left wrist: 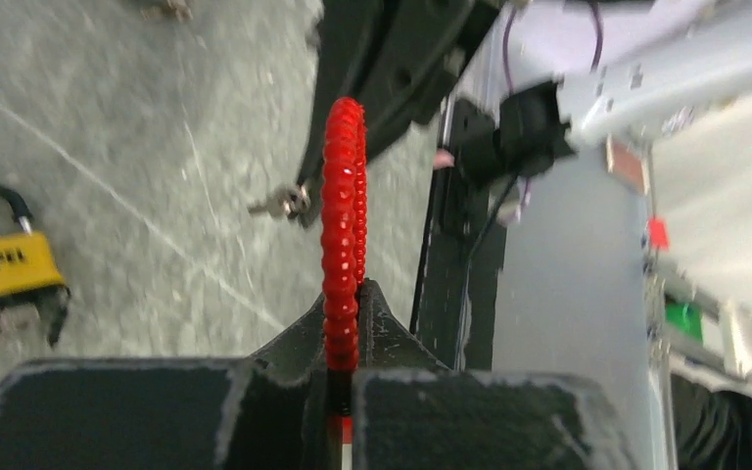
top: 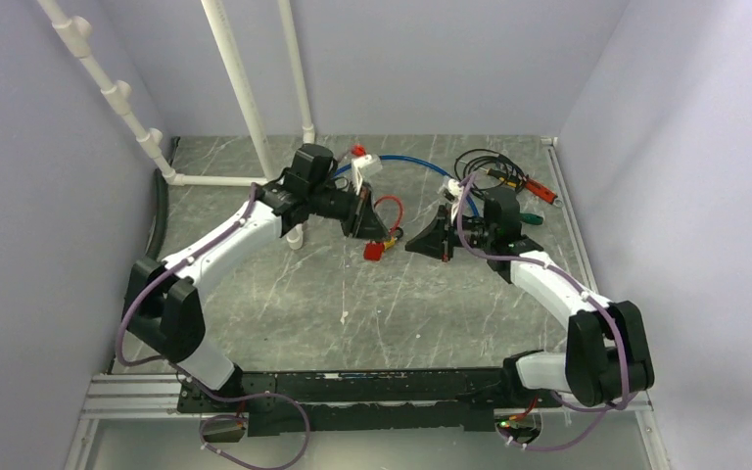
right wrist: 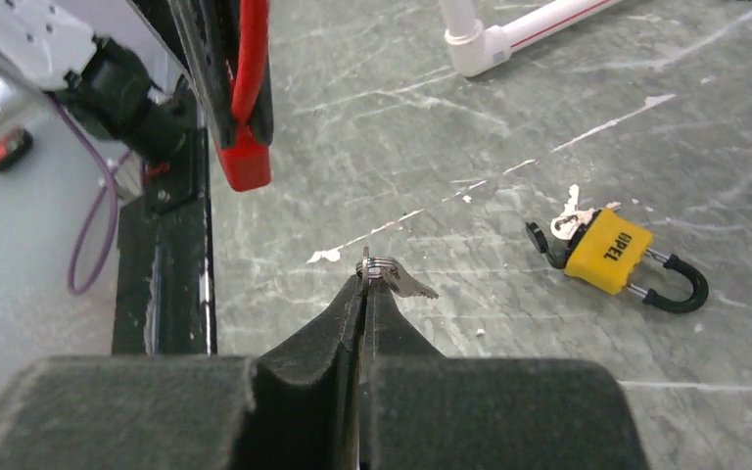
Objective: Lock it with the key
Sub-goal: Place the lock at the center of the board.
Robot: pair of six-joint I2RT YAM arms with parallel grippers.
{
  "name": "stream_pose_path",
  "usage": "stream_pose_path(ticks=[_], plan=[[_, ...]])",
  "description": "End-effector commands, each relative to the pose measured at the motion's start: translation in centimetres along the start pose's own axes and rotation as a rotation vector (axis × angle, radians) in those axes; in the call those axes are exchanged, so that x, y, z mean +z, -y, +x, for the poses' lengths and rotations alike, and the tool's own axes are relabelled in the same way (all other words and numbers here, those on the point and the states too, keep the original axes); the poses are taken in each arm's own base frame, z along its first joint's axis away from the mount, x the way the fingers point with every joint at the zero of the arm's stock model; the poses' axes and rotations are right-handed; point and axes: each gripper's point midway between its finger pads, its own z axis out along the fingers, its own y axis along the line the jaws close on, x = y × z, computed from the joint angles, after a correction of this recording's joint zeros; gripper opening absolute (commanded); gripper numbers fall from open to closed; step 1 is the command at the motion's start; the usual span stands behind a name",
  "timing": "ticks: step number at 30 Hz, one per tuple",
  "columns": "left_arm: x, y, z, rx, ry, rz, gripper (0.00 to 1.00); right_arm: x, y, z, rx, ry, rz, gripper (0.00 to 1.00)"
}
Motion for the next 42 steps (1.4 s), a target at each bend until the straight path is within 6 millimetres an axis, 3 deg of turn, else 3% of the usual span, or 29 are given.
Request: stream_pose_path(ticks=[1,4,9,14,22,26,28,33,37,42], plan=[[-4.4,3.3,4.5,0.171,-0.205,-0.006,0.0,0.2,-2.6,0.7,-0.13,-0.123,-0.063,0.0],[-7.9,2.5,7.2,0.192,-0.268,-0.081,0.0,1.4,-3.6,1.2,-0.161,-0.169,-0.082,0.0],[-14.0,1.1,8.5,0.238,-0.24,-0.26,0.0,4.8,-5.3,2.3,-0.241,-0.277,-0.13,0.0],[-20.2,-0.4,9.4,0.164,-0.153,-0.442,0.0,9.1,-7.3,3.0,-0.323,-0.372,-0.18,0.0],[-29.4,-5.3,13.3,-0.166,0.036,-0.508,0.0,19.4,-9.8,2.3,-0.399,-0.373,-0.154,0.0],[-33.0,-8.1,15.8,-0.305,0.105,-0.517,0.0,24.5,-10.8,3.8,-0.41,-0.399,-0.148,0.0],[-34.1,-9.2,16.9,-0.349,0.123,-0.519,0.0,26.9,-10.5,4.7,-0.436,-0.419,-0.108,0.0],[-34.4,-11.5,19.1,-0.385,0.11,-0.578,0.0,31.7,-8.3,6.0,-0.426,-0.434,-0.01,0.0],[-34.0,-12.5,20.6,-0.419,0.093,-0.608,0.0,33.8,-7.1,7.7,-0.453,-0.455,0.025,0.0],[-32.1,-13.3,22.3,-0.467,0.059,-0.58,0.06,35.4,-6.5,10.4,-0.462,-0.487,0.032,0.02]])
